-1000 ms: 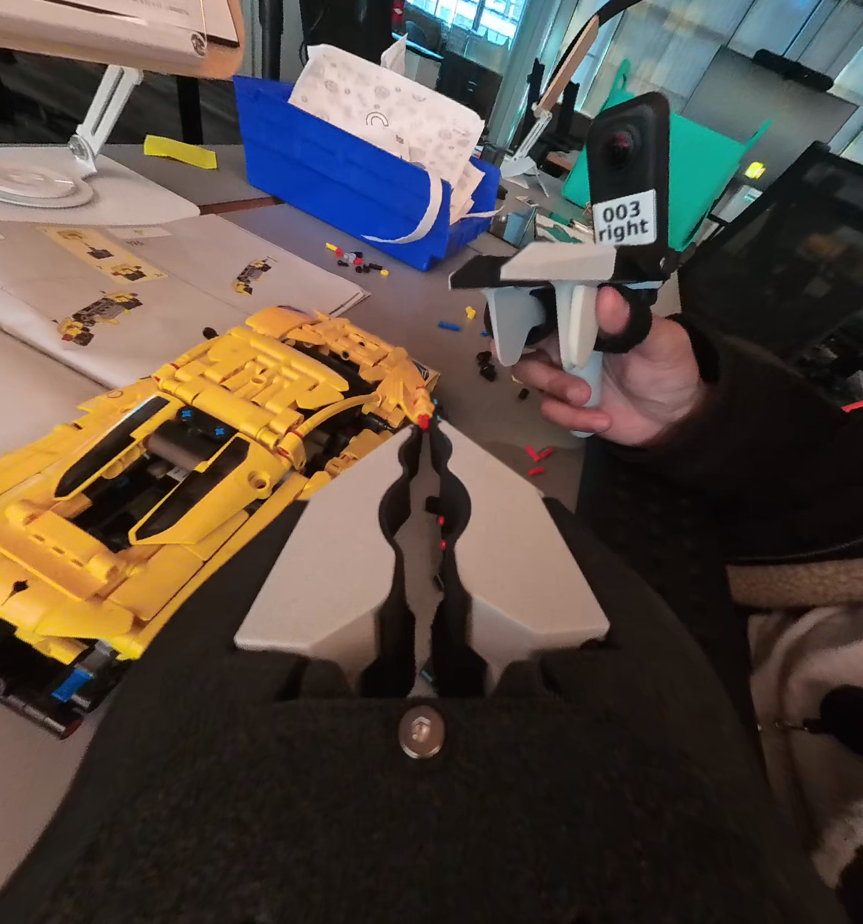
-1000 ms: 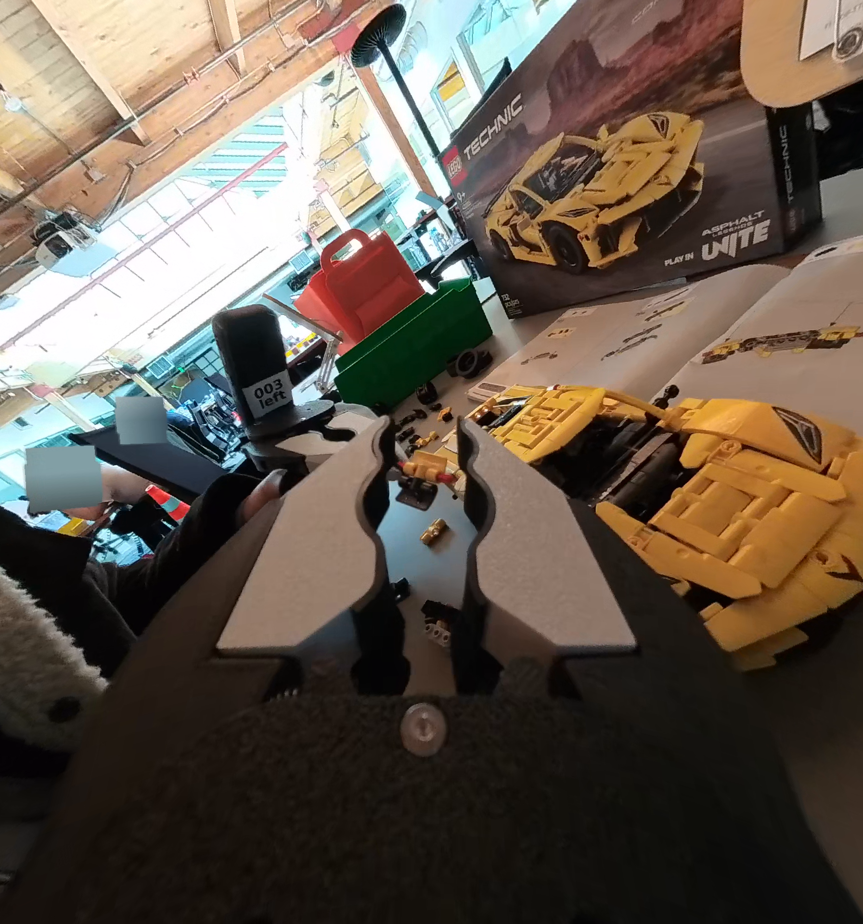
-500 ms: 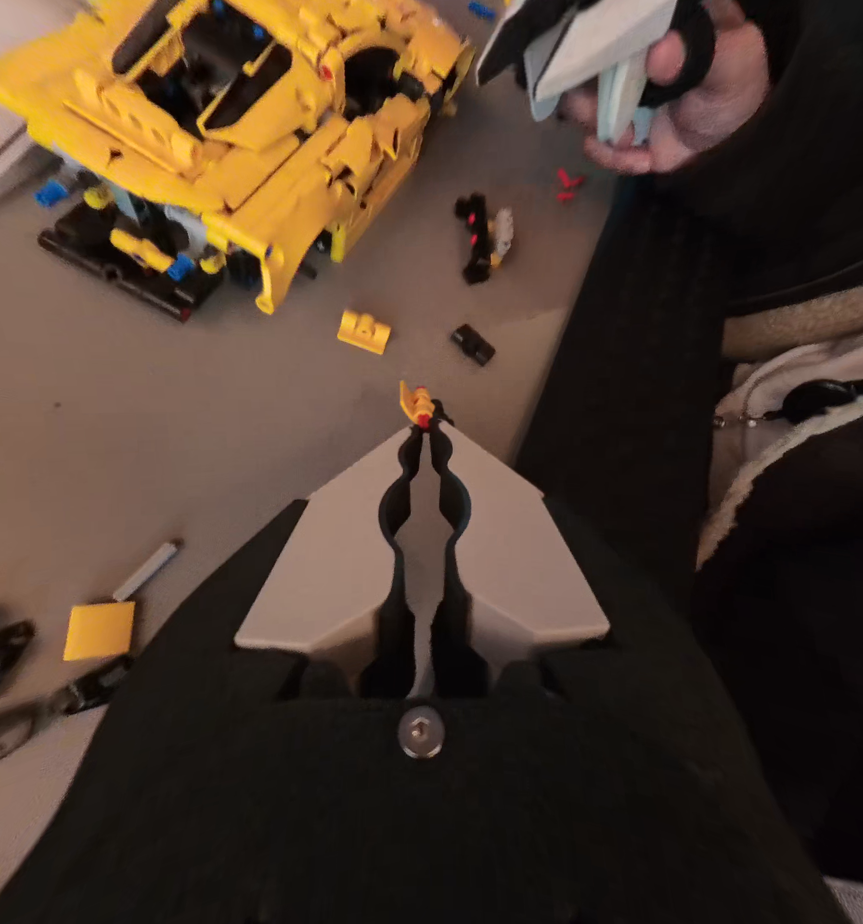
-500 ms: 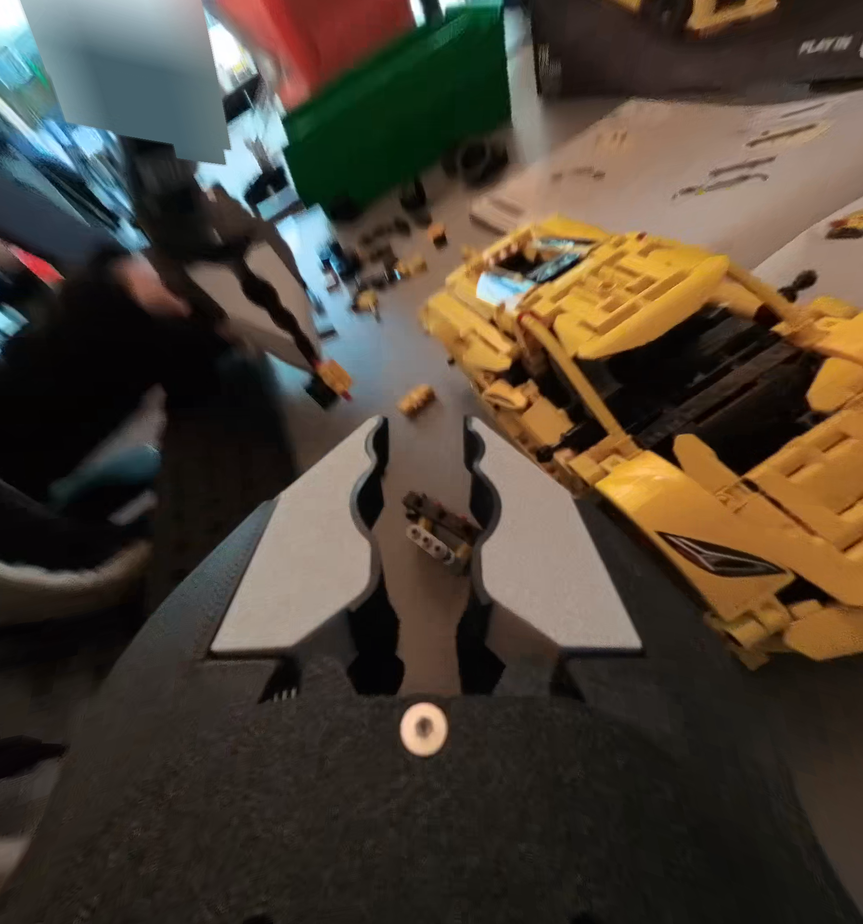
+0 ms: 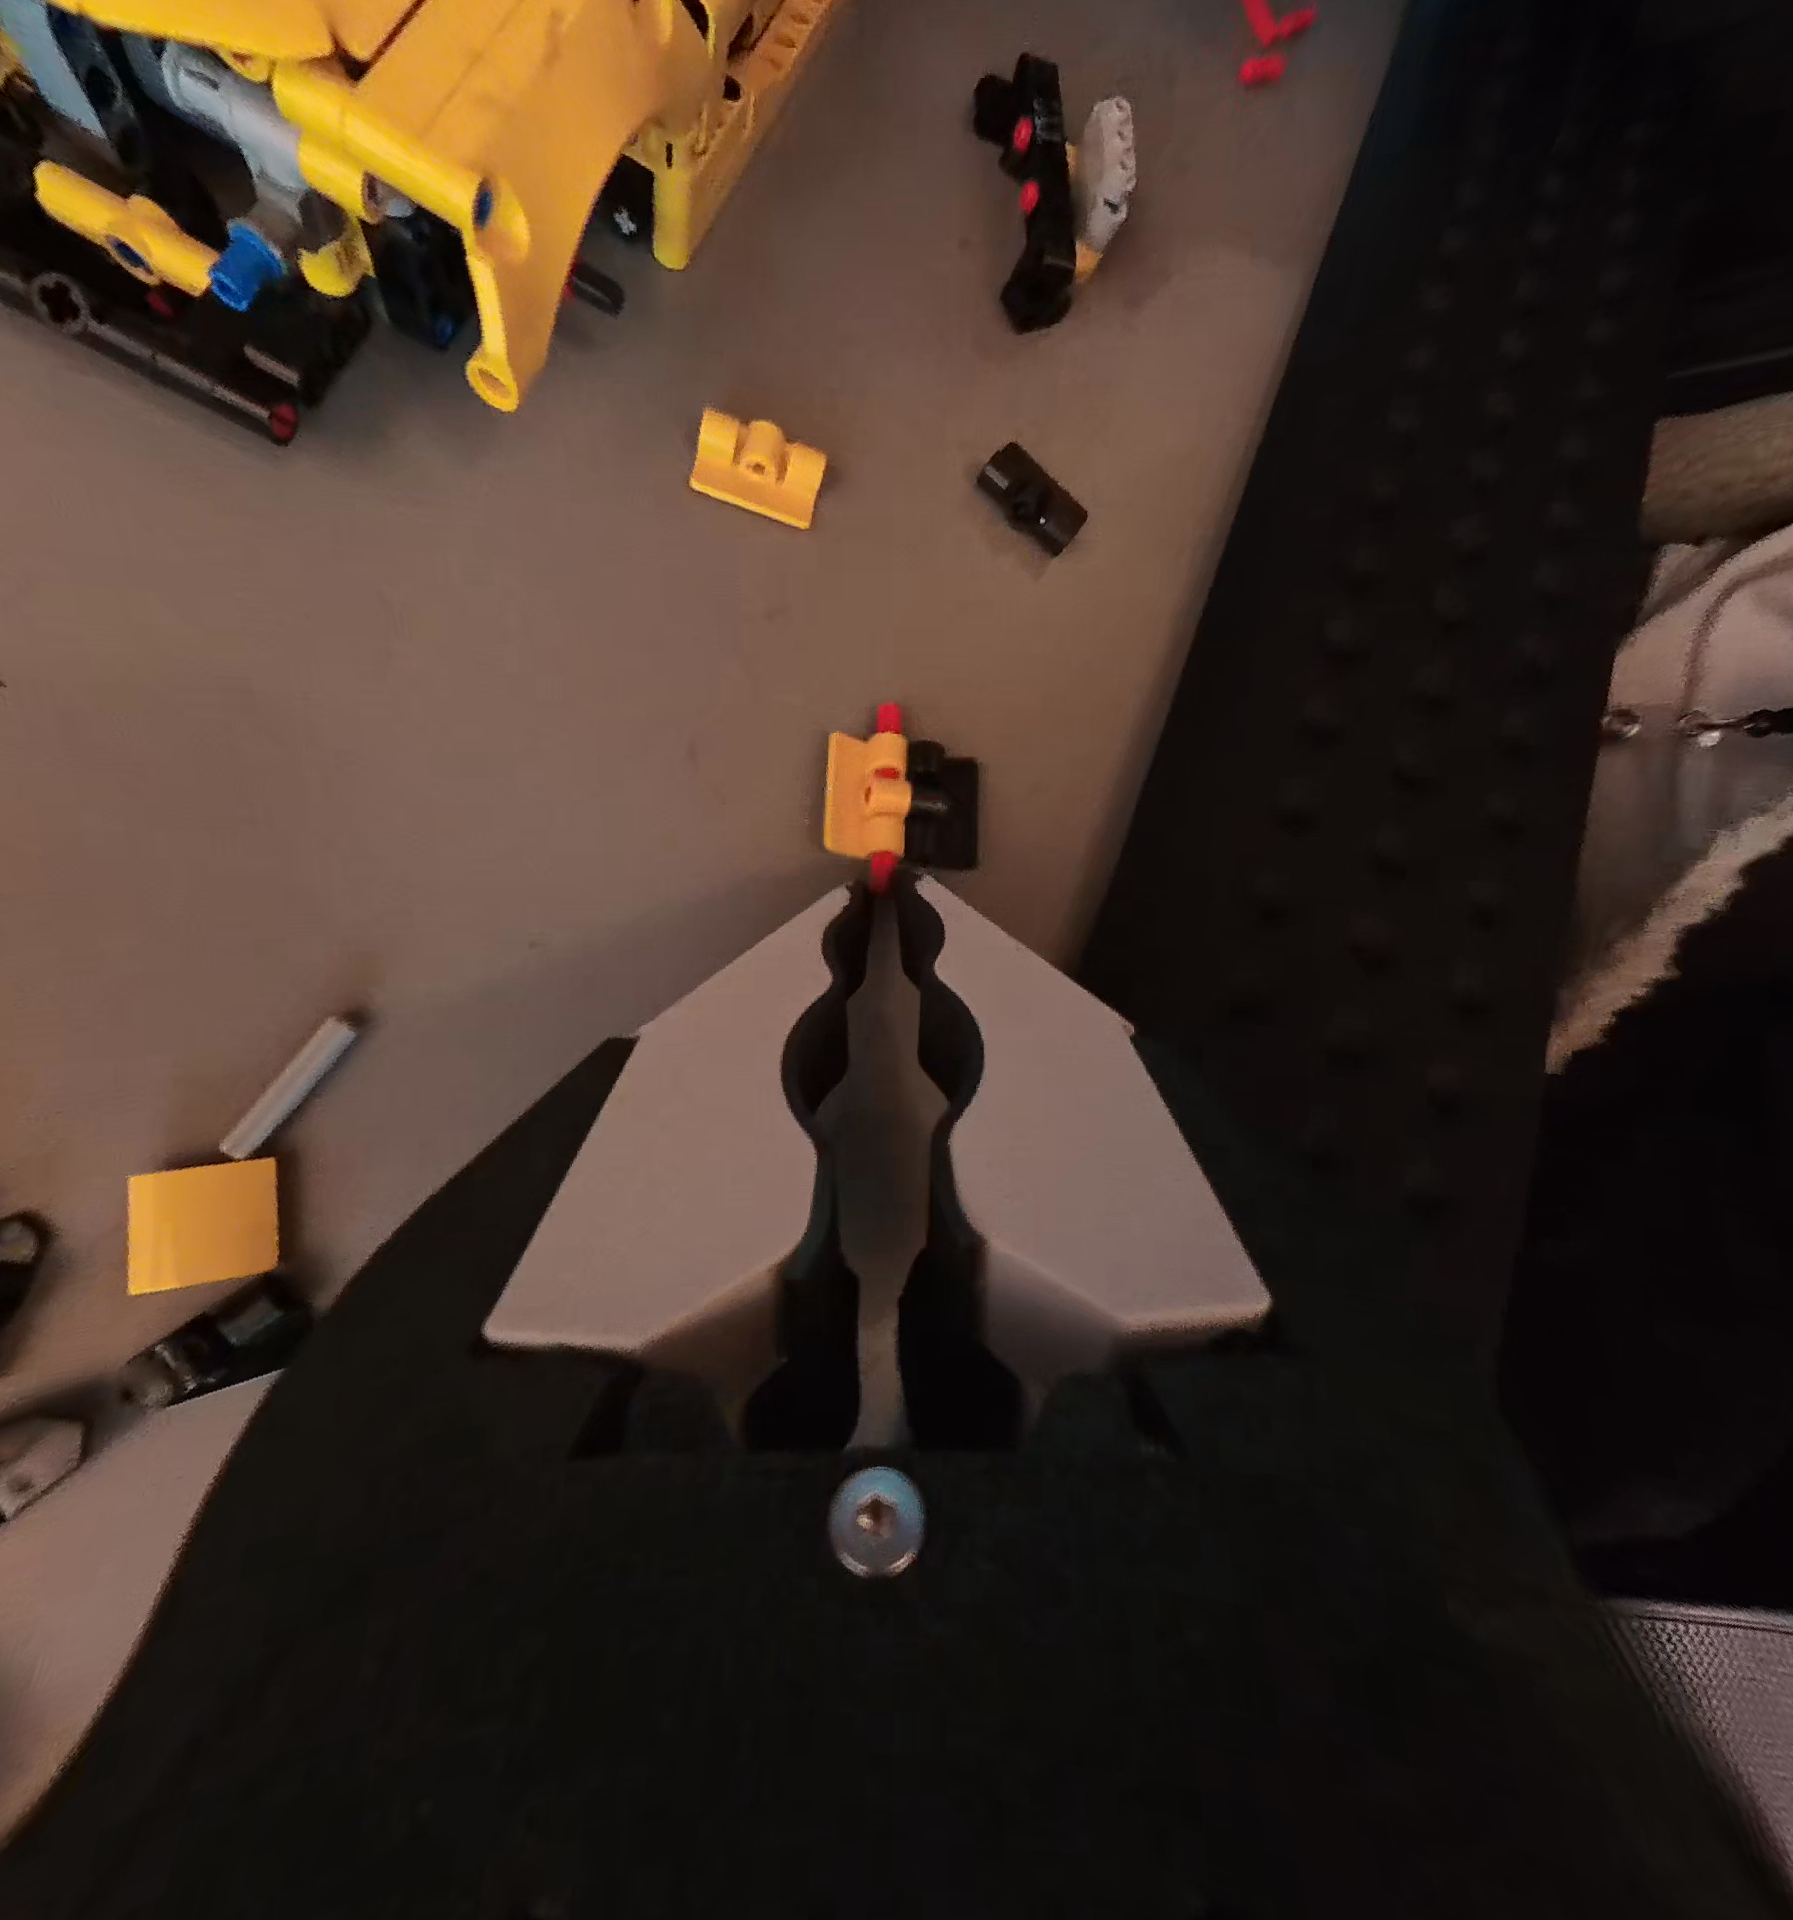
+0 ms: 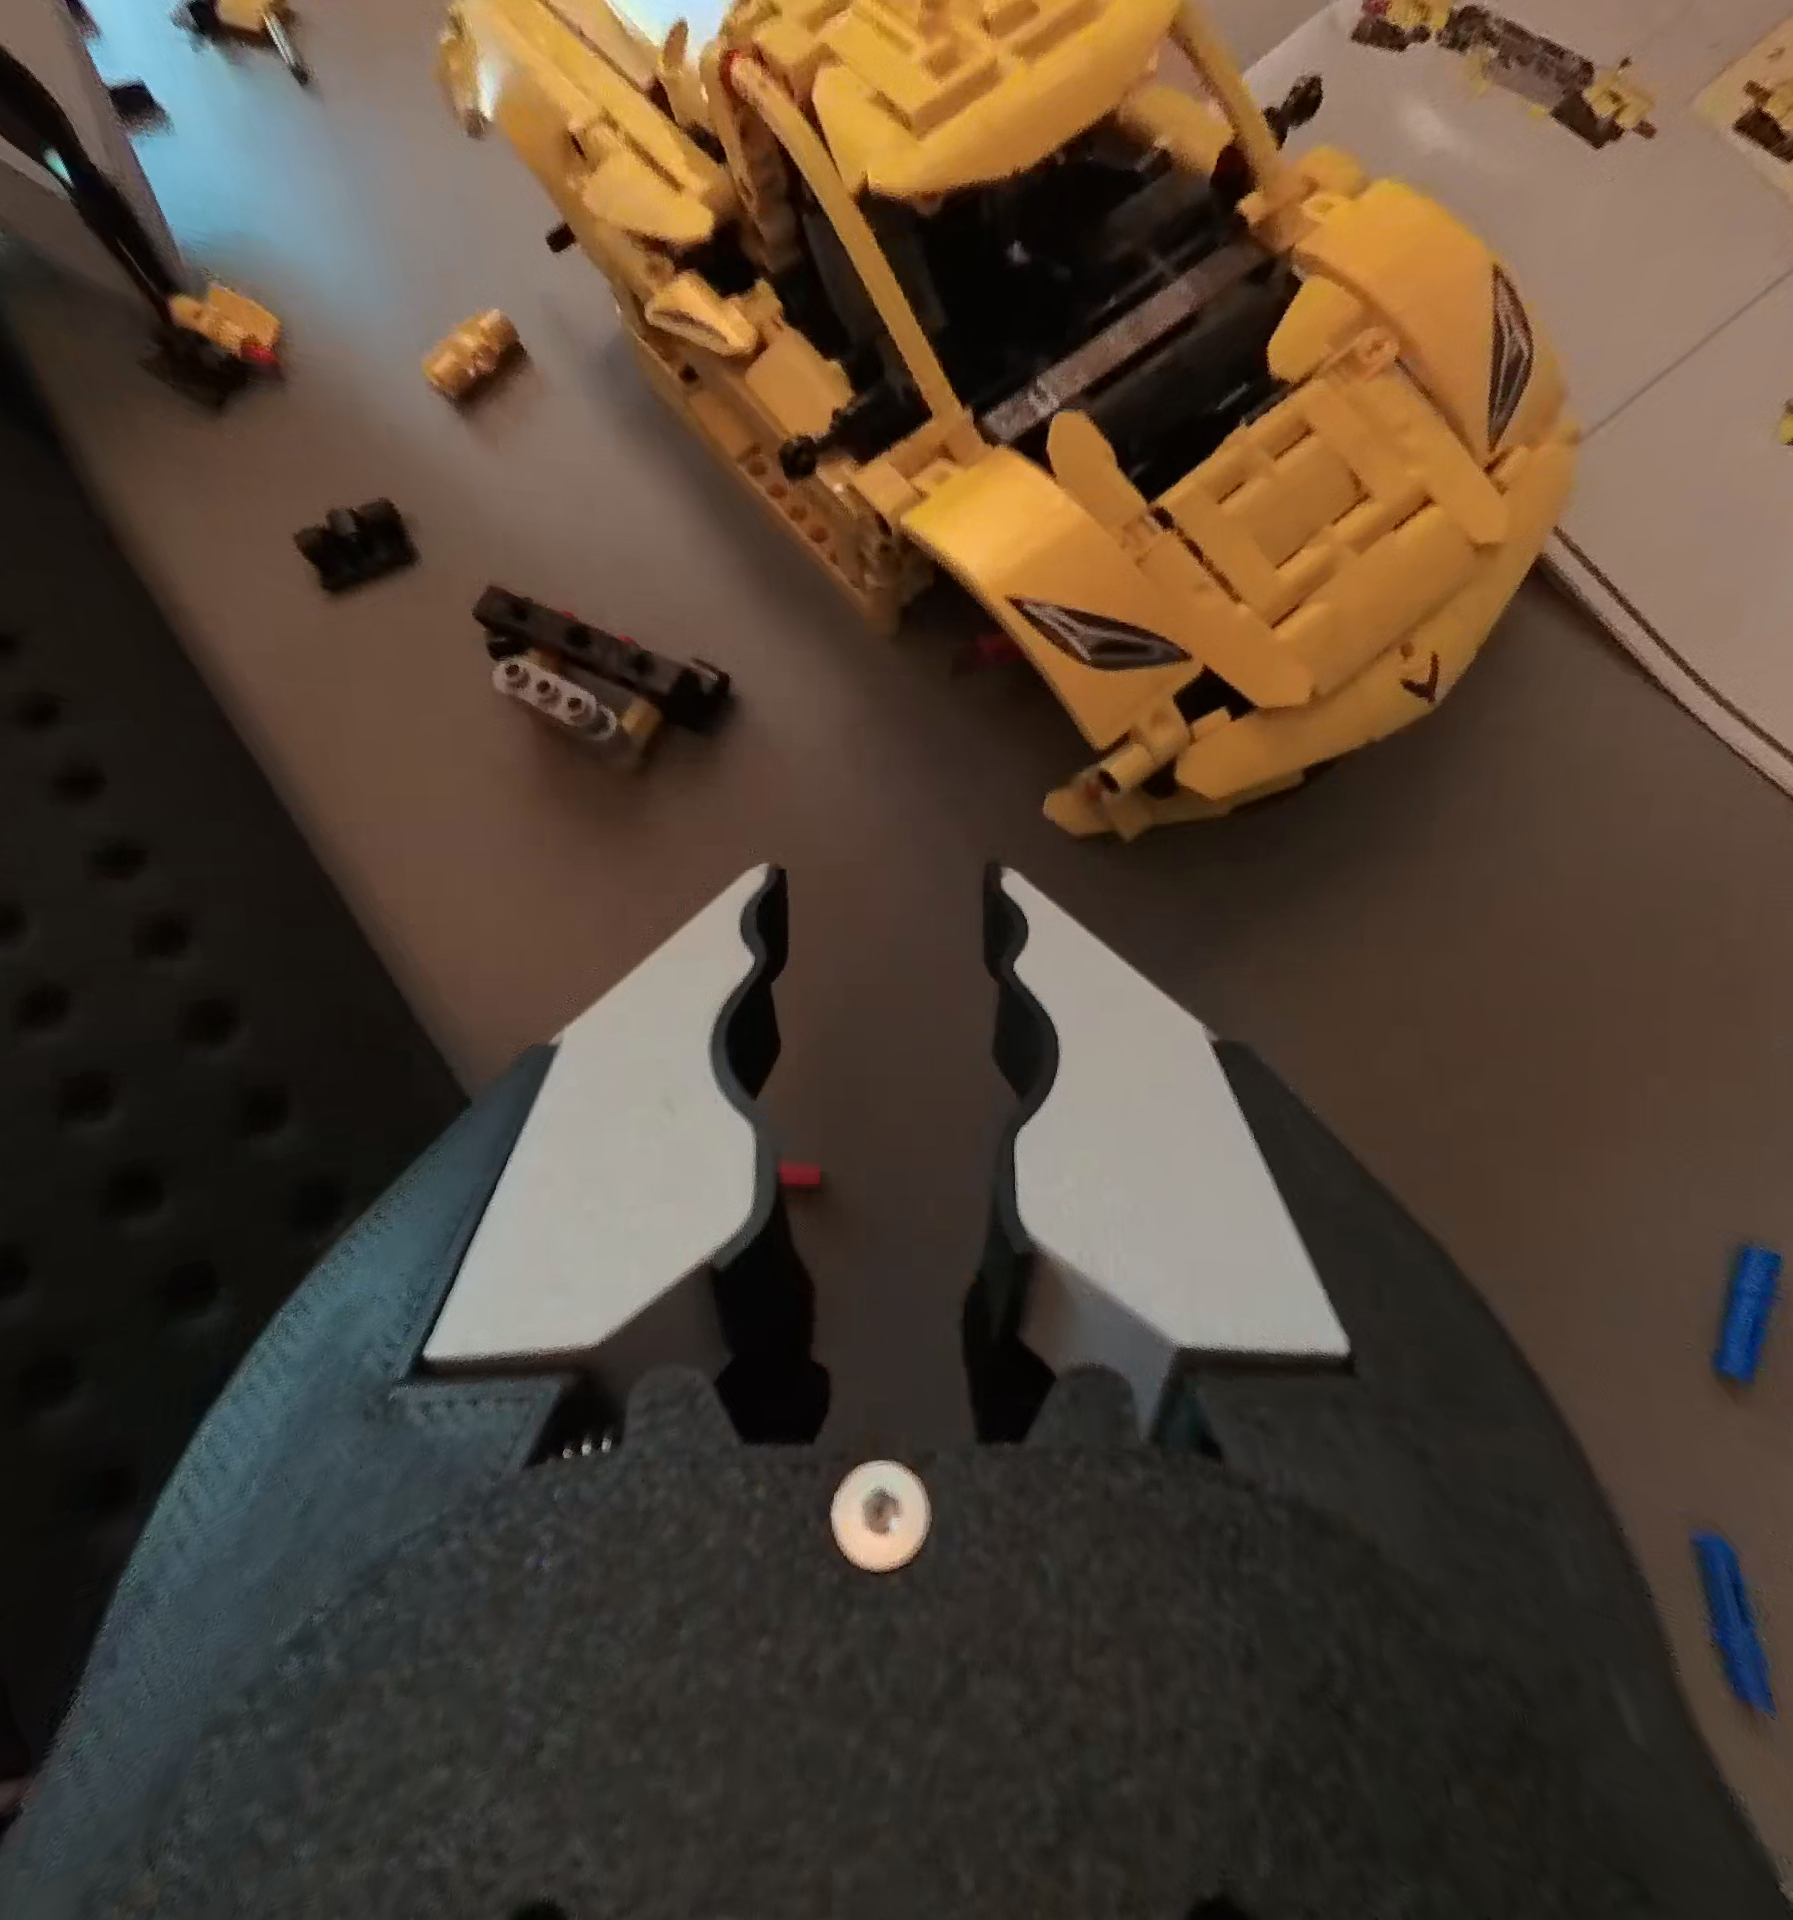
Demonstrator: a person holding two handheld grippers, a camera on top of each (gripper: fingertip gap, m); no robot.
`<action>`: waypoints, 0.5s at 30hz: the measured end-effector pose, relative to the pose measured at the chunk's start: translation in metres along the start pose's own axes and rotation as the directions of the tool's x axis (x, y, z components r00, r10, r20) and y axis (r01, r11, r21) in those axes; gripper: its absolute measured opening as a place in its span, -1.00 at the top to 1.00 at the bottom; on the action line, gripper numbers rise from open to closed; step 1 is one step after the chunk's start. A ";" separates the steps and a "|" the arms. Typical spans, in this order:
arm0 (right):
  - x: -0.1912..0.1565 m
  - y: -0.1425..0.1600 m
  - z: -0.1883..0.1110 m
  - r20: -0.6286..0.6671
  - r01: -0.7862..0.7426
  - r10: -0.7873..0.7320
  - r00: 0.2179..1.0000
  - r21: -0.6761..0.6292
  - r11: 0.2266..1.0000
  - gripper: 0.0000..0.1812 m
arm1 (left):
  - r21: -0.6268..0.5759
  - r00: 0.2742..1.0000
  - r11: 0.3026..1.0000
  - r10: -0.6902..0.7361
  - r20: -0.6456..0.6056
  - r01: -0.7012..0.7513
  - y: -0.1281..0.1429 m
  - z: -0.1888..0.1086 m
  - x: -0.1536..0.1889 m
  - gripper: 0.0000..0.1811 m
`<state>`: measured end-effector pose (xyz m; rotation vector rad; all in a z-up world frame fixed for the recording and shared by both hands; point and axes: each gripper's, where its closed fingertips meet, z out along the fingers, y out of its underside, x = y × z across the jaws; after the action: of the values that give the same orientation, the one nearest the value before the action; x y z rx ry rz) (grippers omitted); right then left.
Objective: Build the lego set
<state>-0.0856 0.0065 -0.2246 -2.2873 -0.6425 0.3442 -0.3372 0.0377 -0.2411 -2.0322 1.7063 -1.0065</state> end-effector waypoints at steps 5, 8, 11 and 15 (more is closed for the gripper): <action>-0.006 0.030 -0.032 0.059 -0.011 0.014 0.998 -0.057 0.998 0.63 | -0.004 0.990 1.000 0.013 0.138 -0.013 0.000 -0.012 -0.004 0.70; -0.023 0.036 -0.043 0.091 0.011 -0.009 0.996 -0.029 1.000 0.64 | 0.127 0.975 0.991 0.007 0.222 -0.036 -0.019 -0.028 -0.005 0.70; -0.054 0.020 -0.036 0.156 0.037 -0.043 0.987 0.041 0.998 0.62 | 0.241 0.973 0.969 -0.008 0.233 -0.050 -0.042 -0.029 0.009 0.70; -0.087 -0.006 -0.023 0.235 0.007 -0.028 0.972 0.089 0.996 0.65 | 0.201 0.972 0.977 0.018 0.234 -0.066 -0.056 0.005 0.031 0.70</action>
<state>-0.1513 -0.0495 -0.1993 -2.1737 -0.7511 0.6310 -0.2916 0.0214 -0.1997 -1.8884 1.4539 -0.8562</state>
